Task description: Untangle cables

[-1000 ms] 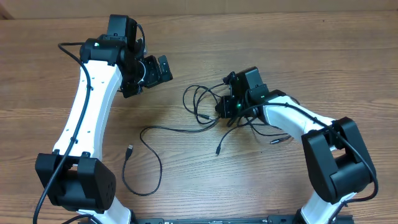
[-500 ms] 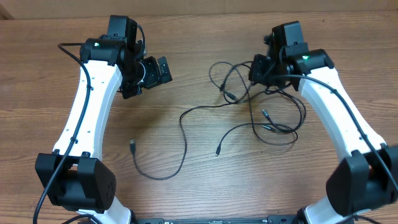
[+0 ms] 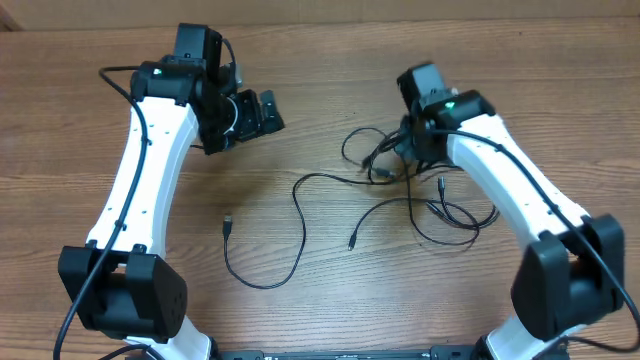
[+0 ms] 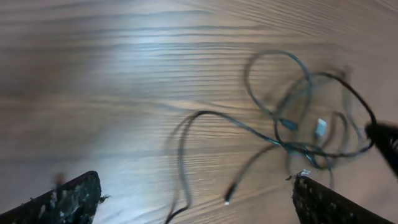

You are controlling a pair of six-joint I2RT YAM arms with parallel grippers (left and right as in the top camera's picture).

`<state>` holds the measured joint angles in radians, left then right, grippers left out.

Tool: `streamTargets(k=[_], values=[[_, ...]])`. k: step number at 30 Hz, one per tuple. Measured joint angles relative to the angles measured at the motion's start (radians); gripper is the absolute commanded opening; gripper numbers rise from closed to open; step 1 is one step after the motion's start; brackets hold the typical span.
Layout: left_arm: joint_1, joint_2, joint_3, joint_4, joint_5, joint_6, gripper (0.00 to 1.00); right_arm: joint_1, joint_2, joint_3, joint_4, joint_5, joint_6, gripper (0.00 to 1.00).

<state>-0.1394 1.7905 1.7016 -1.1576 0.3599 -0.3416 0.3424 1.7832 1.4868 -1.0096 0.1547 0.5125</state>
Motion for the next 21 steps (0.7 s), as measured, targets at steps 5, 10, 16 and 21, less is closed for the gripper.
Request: streamTargets(k=[5, 10, 16, 21], values=[[-0.082, 0.000, 0.000, 0.066, 0.119, 0.129, 1.00, 0.000, -0.124, 0.066, -0.004, -0.197, -0.183, 0.04], [-0.186, 0.001, 0.000, 0.152, 0.126, 0.181, 0.99, 0.000, -0.220, 0.074, -0.072, -0.379, -0.324, 0.04], [-0.250, 0.043, 0.000, 0.200, 0.108, 0.147, 1.00, -0.001, -0.294, 0.074, -0.069, -0.467, -0.394, 0.04], [-0.279, 0.132, 0.000, 0.207, 0.127, 0.131, 0.99, 0.000, -0.409, 0.074, 0.023, -0.497, -0.412, 0.04]])
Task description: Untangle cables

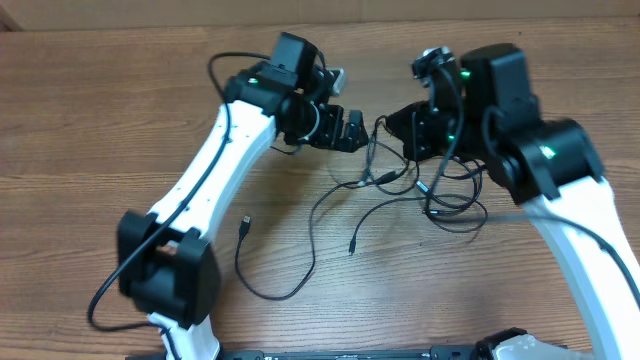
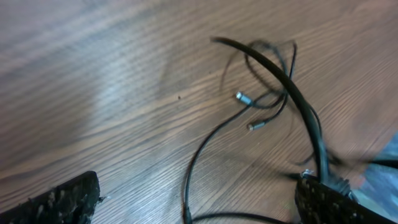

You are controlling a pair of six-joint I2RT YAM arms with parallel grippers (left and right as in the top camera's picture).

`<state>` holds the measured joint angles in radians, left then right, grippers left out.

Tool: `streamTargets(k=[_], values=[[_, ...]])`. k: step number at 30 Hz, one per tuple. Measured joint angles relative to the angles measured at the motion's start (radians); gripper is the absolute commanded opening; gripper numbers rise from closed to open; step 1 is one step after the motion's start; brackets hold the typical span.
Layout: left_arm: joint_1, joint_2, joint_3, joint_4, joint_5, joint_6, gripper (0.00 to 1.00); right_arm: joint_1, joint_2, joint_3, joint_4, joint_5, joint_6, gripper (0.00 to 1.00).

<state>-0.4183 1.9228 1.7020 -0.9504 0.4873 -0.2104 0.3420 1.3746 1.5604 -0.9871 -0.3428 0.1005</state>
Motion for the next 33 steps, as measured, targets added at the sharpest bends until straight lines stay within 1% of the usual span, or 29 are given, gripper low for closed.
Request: streamTargets(k=[4, 6, 9, 16, 18, 21, 24, 26, 29, 31, 33], values=[[-0.040, 0.083, 0.000, 0.012, 0.007, -0.001, 1.00, 0.000, -0.088, 0.000, 0.063, -0.040, -0.007, 0.04], [-0.054, 0.121, 0.000, 0.015, 0.009, -0.006, 0.95, 0.000, -0.119, 0.000, 0.080, -0.053, -0.008, 0.04], [-0.062, 0.166, 0.000, 0.016, 0.012, -0.019, 0.94, -0.003, -0.149, 0.000, 0.093, -0.052, -0.012, 0.04], [-0.031, 0.200, 0.000, 0.012, 0.014, -0.023, 0.94, -0.042, -0.159, 0.000, 0.130, 0.039, -0.002, 0.04], [-0.008, 0.200, 0.000, 0.003, 0.019, -0.023, 0.92, -0.047, -0.159, 0.000, 0.139, 0.076, 0.008, 0.04], [0.042, 0.200, 0.000, -0.003, 0.026, -0.023, 0.90, -0.048, -0.143, 0.000, 0.100, 0.117, 0.035, 0.04], [0.109, 0.192, 0.000, -0.022, 0.026, -0.023, 0.88, -0.047, -0.078, 0.001, 0.043, 0.173, 0.070, 0.04], [0.156, 0.178, 0.000, -0.044, 0.024, -0.023, 0.89, -0.048, -0.016, 0.001, 0.032, 0.218, 0.103, 0.04], [0.238, 0.136, 0.000, -0.085, 0.026, -0.022, 0.97, -0.048, 0.079, 0.000, 0.073, 0.253, 0.135, 0.04], [0.291, 0.105, 0.000, -0.107, 0.058, -0.014, 0.98, -0.048, 0.106, -0.005, 0.135, 0.247, 0.132, 0.04], [0.337, 0.080, 0.000, -0.114, 0.132, 0.039, 0.98, -0.048, 0.109, -0.006, 0.214, 0.225, 0.121, 0.04]])
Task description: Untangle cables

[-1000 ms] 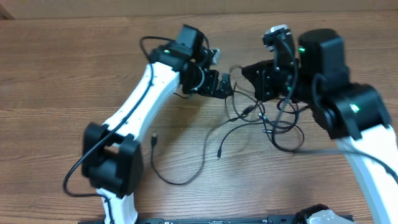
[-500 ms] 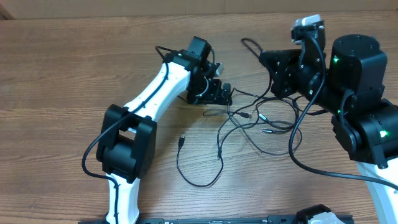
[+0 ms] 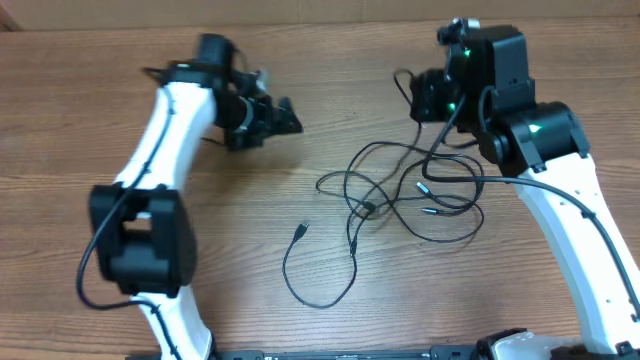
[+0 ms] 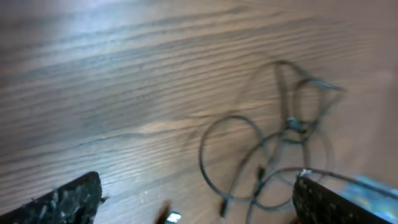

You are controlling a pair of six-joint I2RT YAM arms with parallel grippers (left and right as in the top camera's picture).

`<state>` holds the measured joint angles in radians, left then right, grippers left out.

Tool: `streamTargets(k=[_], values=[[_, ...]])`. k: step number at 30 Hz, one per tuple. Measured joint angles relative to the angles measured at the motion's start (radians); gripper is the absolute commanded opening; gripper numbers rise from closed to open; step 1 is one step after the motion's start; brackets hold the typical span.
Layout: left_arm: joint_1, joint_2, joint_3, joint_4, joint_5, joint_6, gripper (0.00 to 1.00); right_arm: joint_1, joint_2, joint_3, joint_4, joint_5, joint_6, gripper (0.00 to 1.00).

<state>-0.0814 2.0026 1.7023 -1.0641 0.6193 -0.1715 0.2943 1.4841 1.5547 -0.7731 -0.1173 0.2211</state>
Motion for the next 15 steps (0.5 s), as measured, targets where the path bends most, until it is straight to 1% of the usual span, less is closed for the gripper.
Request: streamTargets(k=[4, 8, 11, 15], values=[[0.011, -0.013, 0.000, -0.014, 0.163, 0.176, 0.99, 0.000, -0.006, 0.044, 0.091, -0.053, -0.017, 0.04], [-0.047, -0.013, 0.000, 0.003, 0.257, 0.338, 1.00, 0.000, -0.007, 0.156, 0.087, -0.094, -0.024, 0.04], [-0.118, -0.013, 0.000, 0.061, 0.326, 0.439, 1.00, 0.000, -0.015, 0.237, 0.058, -0.119, -0.025, 0.04], [-0.209, -0.013, 0.000, 0.180, 0.379, 0.514, 1.00, 0.000, -0.034, 0.280, 0.012, -0.141, -0.027, 0.04]])
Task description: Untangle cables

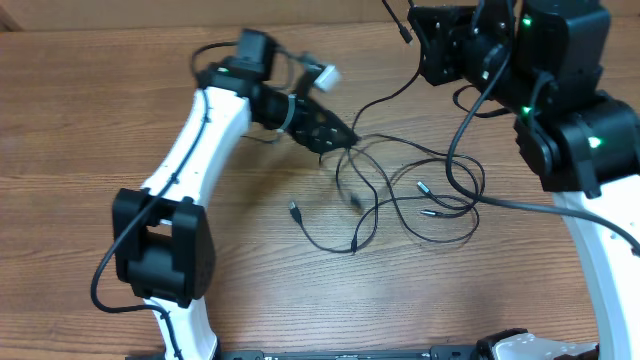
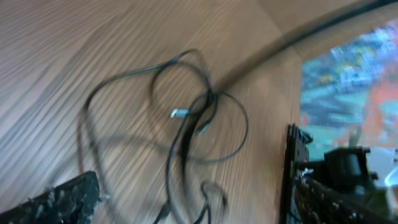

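Note:
A tangle of thin black cables (image 1: 400,195) lies spread over the middle of the wooden table, with small plugs showing and one loose end (image 1: 293,208) at its left. My left gripper (image 1: 330,135) hovers over the tangle's left edge. In the left wrist view it (image 2: 196,193) is open, its fingers (image 2: 65,199) wide apart, with cable loops (image 2: 186,118) on the table below them. My right gripper (image 1: 445,50) is raised at the back right, shut on a cable strand that climbs from the tangle; a plug (image 1: 403,35) dangles beside it.
The wooden table (image 1: 100,150) runs to all sides of the tangle. The white left arm (image 1: 200,130) crosses the left half and the right arm (image 1: 590,150) fills the right side. In the left wrist view the table's edge (image 2: 273,53) shows, with clutter beyond it.
My left gripper was out at the back left, away from the cables; now it is over the tangle's left edge, still open. My right gripper stands higher and farther back. The tangle has shifted.
First my left gripper was open at the back left and my right gripper low on the tangle at the right. Then both met at the tangle, the right raised. Then the left was back at the left with the cables spread toward the centre. Now it is over them again.

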You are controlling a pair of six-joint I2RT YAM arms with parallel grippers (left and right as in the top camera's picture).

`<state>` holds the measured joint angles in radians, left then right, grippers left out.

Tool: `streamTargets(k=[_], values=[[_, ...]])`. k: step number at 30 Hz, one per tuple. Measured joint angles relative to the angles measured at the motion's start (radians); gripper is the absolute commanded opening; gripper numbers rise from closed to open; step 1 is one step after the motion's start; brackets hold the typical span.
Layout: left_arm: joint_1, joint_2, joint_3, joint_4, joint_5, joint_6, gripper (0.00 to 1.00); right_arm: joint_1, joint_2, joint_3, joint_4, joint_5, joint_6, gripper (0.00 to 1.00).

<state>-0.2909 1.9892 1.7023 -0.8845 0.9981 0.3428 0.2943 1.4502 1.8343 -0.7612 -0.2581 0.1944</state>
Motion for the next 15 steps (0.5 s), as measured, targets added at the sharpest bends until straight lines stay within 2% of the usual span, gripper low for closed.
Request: streamTargets(k=[3, 5, 6, 7, 8, 9, 15], values=[[-0.040, 0.000, 0.000, 0.059, 0.019, 0.023, 0.98, 0.000, -0.002, 0.001, -0.014, -0.005, 0.008, 0.04], [-0.060, 0.000, 0.000, 0.086, 0.017, 0.029, 0.83, 0.000, -0.001, 0.001, -0.017, -0.008, 0.014, 0.04], [-0.074, 0.000, 0.000, 0.101, 0.007, 0.030, 0.70, 0.000, -0.001, 0.001, -0.016, -0.011, 0.015, 0.04], [-0.080, 0.000, 0.000, 0.111, -0.006, 0.021, 0.50, 0.000, -0.001, 0.003, -0.016, -0.015, 0.015, 0.04], [-0.094, 0.000, 0.000, 0.119, -0.040, 0.011, 0.16, 0.000, -0.001, 0.007, -0.017, -0.016, 0.016, 0.04], [-0.103, 0.000, 0.000, 0.122, -0.062, 0.004, 0.04, 0.000, -0.001, 0.012, -0.017, -0.016, 0.016, 0.04], [-0.133, 0.000, 0.000, 0.123, -0.282, -0.141, 0.04, -0.040, -0.001, 0.045, -0.116, 0.004, 0.026, 0.04]])
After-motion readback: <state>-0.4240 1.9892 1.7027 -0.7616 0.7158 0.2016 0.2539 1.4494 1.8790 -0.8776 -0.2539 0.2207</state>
